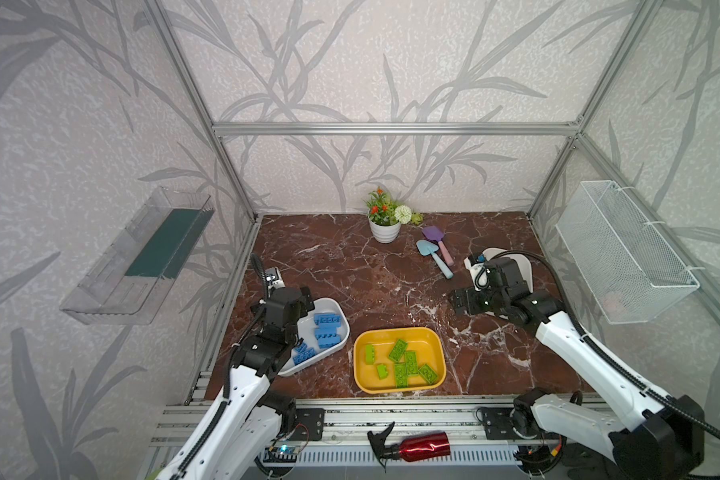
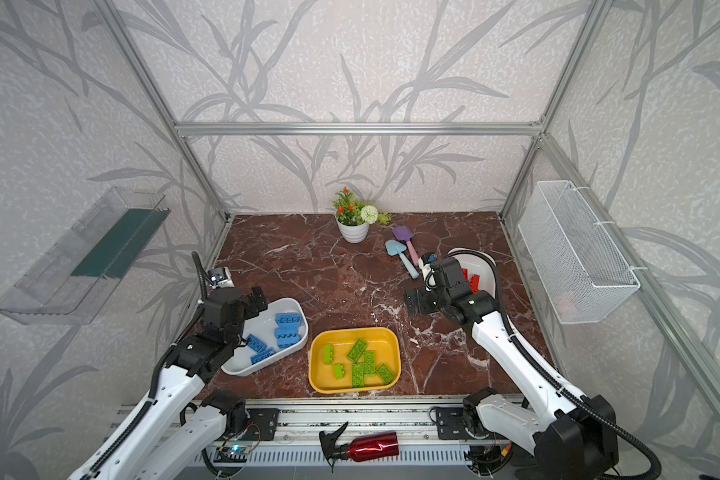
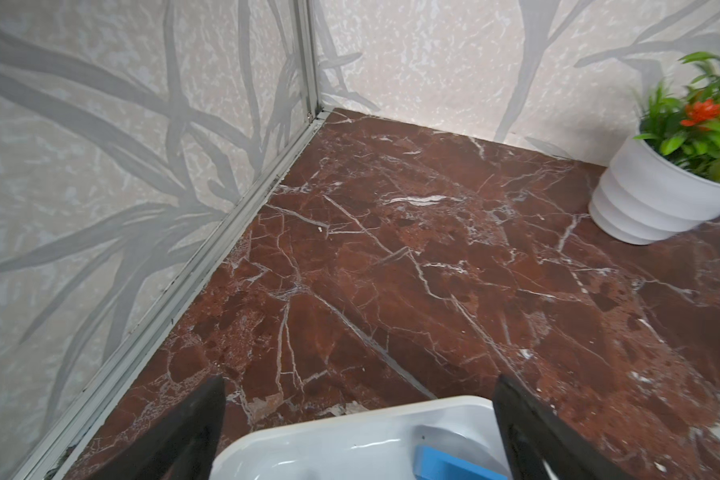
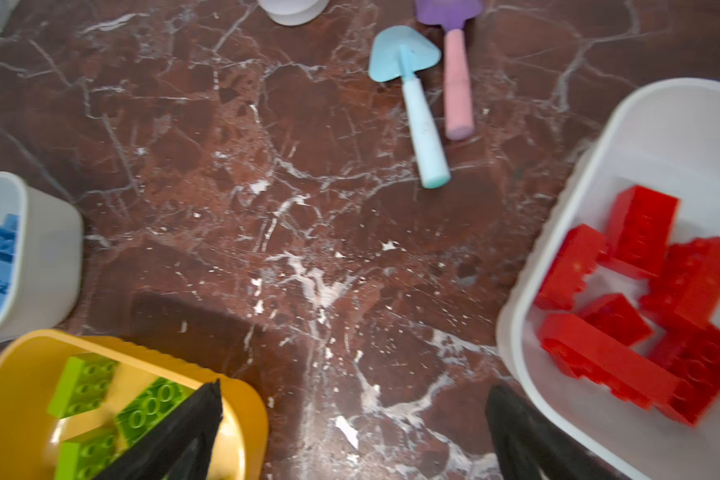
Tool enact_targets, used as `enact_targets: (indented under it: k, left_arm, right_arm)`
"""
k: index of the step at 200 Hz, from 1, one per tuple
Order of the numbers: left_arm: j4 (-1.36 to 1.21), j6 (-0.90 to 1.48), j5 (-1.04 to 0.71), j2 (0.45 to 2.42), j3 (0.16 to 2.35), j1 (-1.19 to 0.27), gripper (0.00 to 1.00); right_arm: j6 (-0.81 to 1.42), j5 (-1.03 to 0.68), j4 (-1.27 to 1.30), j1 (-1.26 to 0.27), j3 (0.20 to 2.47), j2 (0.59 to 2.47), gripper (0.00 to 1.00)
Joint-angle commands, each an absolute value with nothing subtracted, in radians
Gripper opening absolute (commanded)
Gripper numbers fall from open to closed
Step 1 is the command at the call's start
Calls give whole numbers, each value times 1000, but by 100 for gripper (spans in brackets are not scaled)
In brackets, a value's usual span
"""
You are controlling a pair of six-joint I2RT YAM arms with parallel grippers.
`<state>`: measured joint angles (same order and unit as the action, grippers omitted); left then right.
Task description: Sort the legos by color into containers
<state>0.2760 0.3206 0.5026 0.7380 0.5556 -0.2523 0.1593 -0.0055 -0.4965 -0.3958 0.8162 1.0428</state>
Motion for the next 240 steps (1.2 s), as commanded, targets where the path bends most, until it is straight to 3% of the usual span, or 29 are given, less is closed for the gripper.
enact_targets:
  k: [1,35,119,207,234,240]
  left_arm:
    - [94,231,489,783,518,-201,99]
    - [-56,163,436,858,471,-122,99]
    - [-456,114,314,1104,370,-15,99]
    - [-765,37,140,1518,423,1,99]
    - [-783,47,118,1521,417,14,99]
    - [-764,50,107,1515,422,19,99]
  right_arm:
    - [53,174,-308,-377,695,925,99]
    - [-20,249,-111,-310,521,793,99]
    - [-37,232,235,-130,406,921,99]
    - [-86,111,880,-85,345,1421,99]
    - [-39,62,1100,-84,327,1606,99]
    - [-39,62,1050,-84,337,1590,99]
